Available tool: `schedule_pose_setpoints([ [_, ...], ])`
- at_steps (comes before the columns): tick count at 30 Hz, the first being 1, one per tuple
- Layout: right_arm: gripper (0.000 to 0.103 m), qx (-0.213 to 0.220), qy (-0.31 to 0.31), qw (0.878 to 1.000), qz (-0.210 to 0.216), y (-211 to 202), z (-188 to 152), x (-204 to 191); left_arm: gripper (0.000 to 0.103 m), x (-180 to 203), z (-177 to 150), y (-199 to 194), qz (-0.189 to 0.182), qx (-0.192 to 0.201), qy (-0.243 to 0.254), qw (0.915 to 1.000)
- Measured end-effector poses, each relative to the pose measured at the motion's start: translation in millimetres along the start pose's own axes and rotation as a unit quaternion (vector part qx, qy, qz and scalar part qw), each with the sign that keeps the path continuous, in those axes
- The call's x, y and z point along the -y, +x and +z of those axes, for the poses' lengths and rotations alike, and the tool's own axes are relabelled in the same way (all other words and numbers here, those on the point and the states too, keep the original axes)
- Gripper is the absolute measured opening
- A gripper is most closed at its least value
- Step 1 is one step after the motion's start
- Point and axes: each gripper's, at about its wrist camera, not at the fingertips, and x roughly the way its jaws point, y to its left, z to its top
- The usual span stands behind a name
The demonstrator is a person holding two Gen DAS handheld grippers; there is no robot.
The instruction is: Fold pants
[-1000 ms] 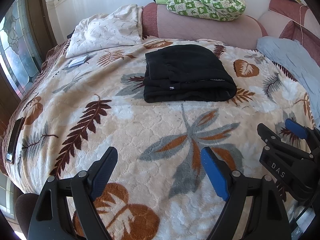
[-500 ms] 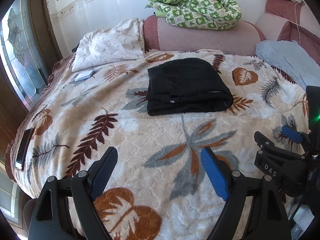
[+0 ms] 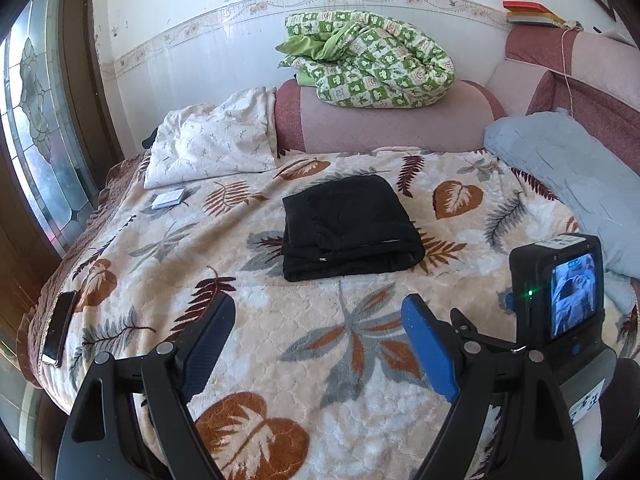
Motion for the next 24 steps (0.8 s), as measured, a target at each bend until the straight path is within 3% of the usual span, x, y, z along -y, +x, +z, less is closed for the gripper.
schedule_pose_setpoints([
  [7,0.076,0.0,0.0,1.0,0.003,0.5,0.0,0.4,0.085,-31.5,-12.9,-13.2,-0.004,-0.002,0.006,1.0],
  [24,0.077,-0.005,-0.001,1.0,0.005,2.8,-2.1,-2.0,0.085,-57.4,-50.2,-34.3,-0.001,-0.04,0.009,0.9991],
])
